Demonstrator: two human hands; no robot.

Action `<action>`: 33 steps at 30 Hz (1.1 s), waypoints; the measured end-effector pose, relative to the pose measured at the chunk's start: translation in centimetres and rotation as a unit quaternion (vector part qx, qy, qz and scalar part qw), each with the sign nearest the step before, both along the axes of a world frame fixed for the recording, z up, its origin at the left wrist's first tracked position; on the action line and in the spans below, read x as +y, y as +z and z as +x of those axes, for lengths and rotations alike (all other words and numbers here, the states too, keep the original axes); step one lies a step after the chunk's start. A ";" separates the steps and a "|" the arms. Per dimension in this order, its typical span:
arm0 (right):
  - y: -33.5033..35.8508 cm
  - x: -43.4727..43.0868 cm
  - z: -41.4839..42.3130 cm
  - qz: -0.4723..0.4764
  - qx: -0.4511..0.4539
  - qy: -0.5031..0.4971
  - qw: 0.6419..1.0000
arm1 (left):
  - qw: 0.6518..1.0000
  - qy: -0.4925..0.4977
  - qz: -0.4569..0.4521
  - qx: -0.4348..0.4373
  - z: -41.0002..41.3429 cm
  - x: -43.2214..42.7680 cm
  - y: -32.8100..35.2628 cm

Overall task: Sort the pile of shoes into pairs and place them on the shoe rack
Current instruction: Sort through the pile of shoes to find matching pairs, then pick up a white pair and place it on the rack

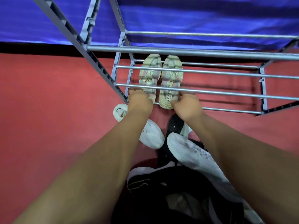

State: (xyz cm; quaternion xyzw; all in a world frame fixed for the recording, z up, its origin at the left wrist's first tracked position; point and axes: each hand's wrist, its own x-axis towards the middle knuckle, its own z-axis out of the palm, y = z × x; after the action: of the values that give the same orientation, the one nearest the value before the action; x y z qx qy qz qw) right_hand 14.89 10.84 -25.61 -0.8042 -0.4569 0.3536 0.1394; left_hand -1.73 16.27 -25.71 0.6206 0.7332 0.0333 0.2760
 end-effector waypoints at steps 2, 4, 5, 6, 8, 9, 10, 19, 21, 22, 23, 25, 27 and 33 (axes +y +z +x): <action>0.1 -0.6 0.2 0.028 0.030 -0.022 0.999 | 1.000 -0.021 -0.008 -0.002 -0.4 -0.3 0.2; 0.5 -1.5 0.3 0.042 0.051 -0.026 0.997 | 1.000 -0.019 0.011 -0.020 -1.3 -1.2 0.4; 0.8 -2.0 0.3 0.044 0.065 -0.026 0.997 | 0.999 -0.020 0.023 -0.032 -1.8 -1.6 0.5; 1.1 -2.7 0.3 0.041 0.076 -0.027 0.996 | 0.998 -0.030 0.035 -0.037 -2.3 -2.1 0.6; 1.7 -4.3 0.3 0.039 0.097 -0.015 0.994 | 0.996 -0.070 0.040 -0.026 -3.4 -3.3 1.1; 1.9 -5.1 0.4 0.040 0.104 0.004 0.994 | 0.994 -0.099 0.035 -0.017 -4.0 -3.8 1.3; 2.1 -6.0 0.4 0.039 0.107 0.032 0.993 | 0.991 -0.129 0.018 -0.008 -4.6 -4.4 1.5; 3.3 -11.0 0.7 -0.086 -0.008 0.360 0.929 | 0.922 -0.305 -0.121 0.205 -9.8 -6.4 0.4; 3.2 -11.0 0.5 -0.068 -0.013 0.347 0.935 | 0.899 -0.344 -0.089 0.256 -9.9 -6.7 0.2; 3.2 -11.1 0.4 -0.057 -0.017 0.341 0.938 | 0.891 -0.355 -0.074 0.272 -9.7 -6.9 0.1; 3.2 -11.2 0.2 -0.047 -0.020 0.334 0.941 | 0.886 -0.361 -0.060 0.284 -9.5 -7.1 -0.2; 3.1 -11.5 0.1 -0.029 -0.008 0.304 0.952 | 0.872 -0.372 -0.032 0.316 -8.7 -7.3 -0.4; 3.4 -11.7 0.2 -0.028 0.015 0.264 0.964 | 0.855 -0.387 -0.018 0.343 -7.9 -7.2 -0.8; 4.0 -10.9 0.5 -0.028 -0.040 0.226 0.973 | 0.830 -0.426 0.035 0.359 -7.7 -6.2 -1.5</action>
State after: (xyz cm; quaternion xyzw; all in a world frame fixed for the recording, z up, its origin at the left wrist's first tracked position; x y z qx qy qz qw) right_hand 15.40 -0.07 -21.59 -0.6974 -0.6220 0.3558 0.0146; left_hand -9.39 10.10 -27.26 0.8490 0.4418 -0.2868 -0.0418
